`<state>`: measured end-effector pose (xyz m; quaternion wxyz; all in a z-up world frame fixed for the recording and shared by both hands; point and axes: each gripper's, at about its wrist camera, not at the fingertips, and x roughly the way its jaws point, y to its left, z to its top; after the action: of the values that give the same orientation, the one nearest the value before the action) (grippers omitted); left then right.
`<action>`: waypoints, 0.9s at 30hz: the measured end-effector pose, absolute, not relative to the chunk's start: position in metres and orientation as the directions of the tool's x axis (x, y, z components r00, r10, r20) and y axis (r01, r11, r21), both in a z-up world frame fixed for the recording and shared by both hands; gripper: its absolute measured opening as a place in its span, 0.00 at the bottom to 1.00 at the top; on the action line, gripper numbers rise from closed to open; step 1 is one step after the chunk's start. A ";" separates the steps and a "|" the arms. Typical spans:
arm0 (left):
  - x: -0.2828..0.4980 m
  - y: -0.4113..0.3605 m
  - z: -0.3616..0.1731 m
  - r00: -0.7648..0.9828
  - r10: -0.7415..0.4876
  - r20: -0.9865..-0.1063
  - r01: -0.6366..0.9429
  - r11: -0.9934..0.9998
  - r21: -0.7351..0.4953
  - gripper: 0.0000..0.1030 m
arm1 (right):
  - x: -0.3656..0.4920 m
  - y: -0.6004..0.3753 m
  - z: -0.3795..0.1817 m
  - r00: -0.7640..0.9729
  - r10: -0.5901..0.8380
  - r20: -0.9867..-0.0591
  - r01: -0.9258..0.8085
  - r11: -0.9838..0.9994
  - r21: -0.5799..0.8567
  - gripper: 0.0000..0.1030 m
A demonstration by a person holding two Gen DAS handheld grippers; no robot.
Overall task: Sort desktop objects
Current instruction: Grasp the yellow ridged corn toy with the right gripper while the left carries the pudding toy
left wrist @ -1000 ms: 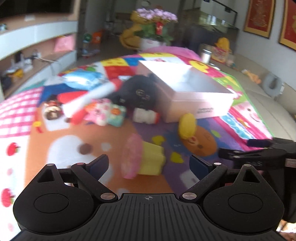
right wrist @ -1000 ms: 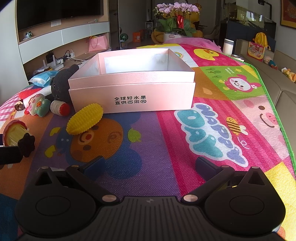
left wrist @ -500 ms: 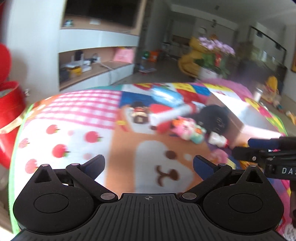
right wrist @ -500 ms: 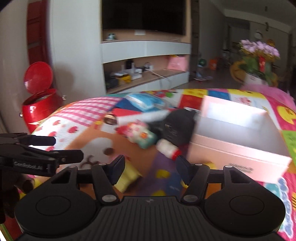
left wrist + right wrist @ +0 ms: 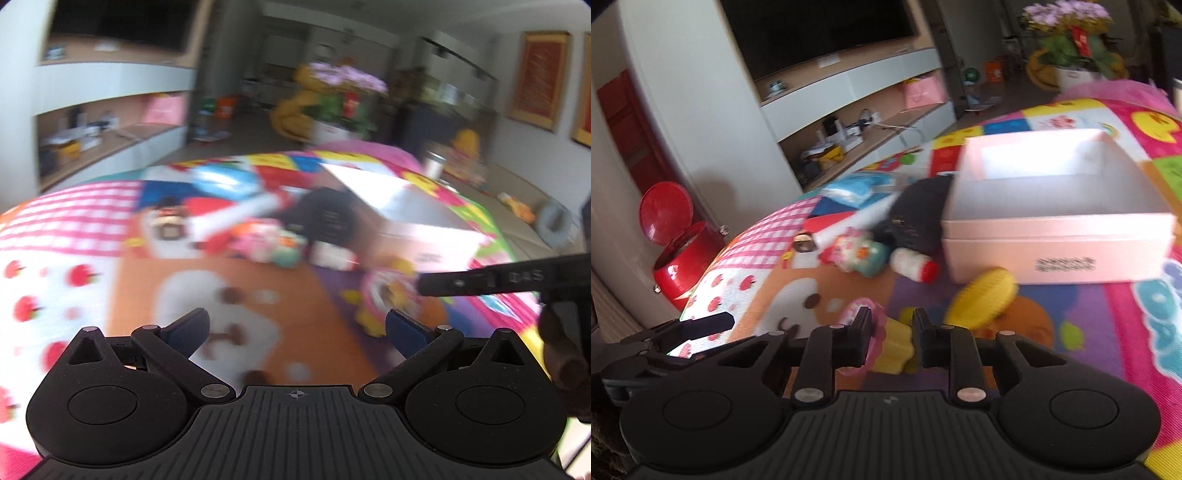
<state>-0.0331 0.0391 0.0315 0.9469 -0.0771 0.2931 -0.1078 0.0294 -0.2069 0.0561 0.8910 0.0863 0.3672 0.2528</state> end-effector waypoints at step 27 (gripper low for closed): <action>0.026 -0.063 0.009 0.824 -0.227 -0.519 0.292 0.955 0.045 0.60 | 0.031 -0.260 0.041 0.764 0.263 -0.589 -0.223 0.965 0.141 0.48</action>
<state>0.0258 -0.0632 0.0087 0.9530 0.0614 0.2638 -0.1360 0.0309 -0.2601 0.0414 0.9387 0.0311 0.3180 0.1294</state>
